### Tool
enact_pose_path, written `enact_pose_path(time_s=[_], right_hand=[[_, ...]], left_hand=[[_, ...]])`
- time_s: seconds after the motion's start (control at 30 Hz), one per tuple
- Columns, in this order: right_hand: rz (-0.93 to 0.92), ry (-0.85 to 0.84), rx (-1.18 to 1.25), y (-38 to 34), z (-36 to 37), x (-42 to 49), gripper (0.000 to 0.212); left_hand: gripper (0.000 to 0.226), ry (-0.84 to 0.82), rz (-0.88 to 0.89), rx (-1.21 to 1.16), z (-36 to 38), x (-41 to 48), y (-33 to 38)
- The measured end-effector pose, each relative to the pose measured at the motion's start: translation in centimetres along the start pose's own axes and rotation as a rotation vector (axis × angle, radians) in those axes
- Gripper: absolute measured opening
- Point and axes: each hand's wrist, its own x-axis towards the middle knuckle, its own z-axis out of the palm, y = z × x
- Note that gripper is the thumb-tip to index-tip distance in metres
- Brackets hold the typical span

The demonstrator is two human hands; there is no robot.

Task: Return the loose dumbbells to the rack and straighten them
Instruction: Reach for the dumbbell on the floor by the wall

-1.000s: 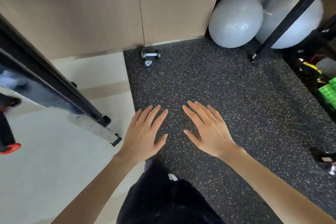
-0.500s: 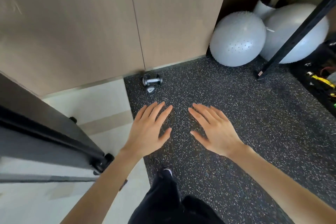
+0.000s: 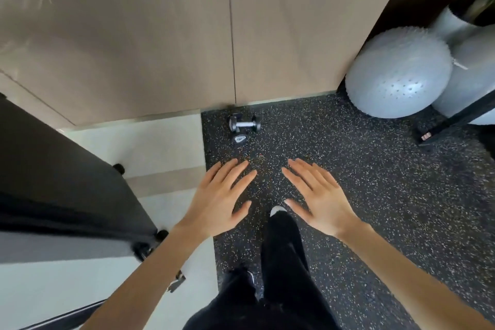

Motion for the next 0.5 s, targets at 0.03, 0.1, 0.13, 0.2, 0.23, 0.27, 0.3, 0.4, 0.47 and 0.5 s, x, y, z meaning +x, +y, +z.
enact_pose_path(time_s=[0.03,0.1,0.13,0.2,0.23,0.27,0.3,0.4,0.47,0.5], right_hand=[[-0.01,-0.015,-0.003,1.3,0.1,1.2,0.058],[-0.034,-0.029,-0.005,4.2,0.1,3.8,0.058],[-0.045,-0.035,-0.013,5.8,-0.1,5.3,0.057],[-0.066,-0.053,-0.038,9.0,-0.8,8.5,0.057],[-0.076,-0.062,-0.045,10.6,-1.3,10.3,0.058],[-0.086,-0.069,-0.049,12.1,-1.8,12.1,0.058],[-0.1,-0.074,-0.053,13.5,-2.3,13.8,0.059],[-0.169,-0.09,-0.084,17.2,-3.0,18.8,0.059],[-0.232,-0.092,-0.098,19.1,-3.0,22.0,0.06],[-0.254,-0.091,-0.089,19.8,-2.9,23.4,0.06]], left_hand=[[0.057,-0.007,-0.002,0.003,0.4,1.2,-0.5],[0.056,-0.003,-0.01,-0.012,0.9,4.2,-1.5],[0.056,0.005,-0.021,-0.018,1.0,5.9,-2.1],[0.056,0.021,-0.055,-0.011,0.7,9.6,-3.3],[0.056,0.028,-0.073,-0.008,0.4,11.5,-3.9],[0.056,0.038,-0.09,-0.009,0.1,13.3,-4.6],[0.056,0.052,-0.106,-0.013,-0.1,15.1,-5.2],[0.055,0.074,-0.16,0.002,-0.4,19.5,-7.0],[0.055,0.078,-0.179,0.009,-0.1,21.8,-8.2],[0.055,0.081,-0.185,0.006,0.1,22.7,-8.8]])
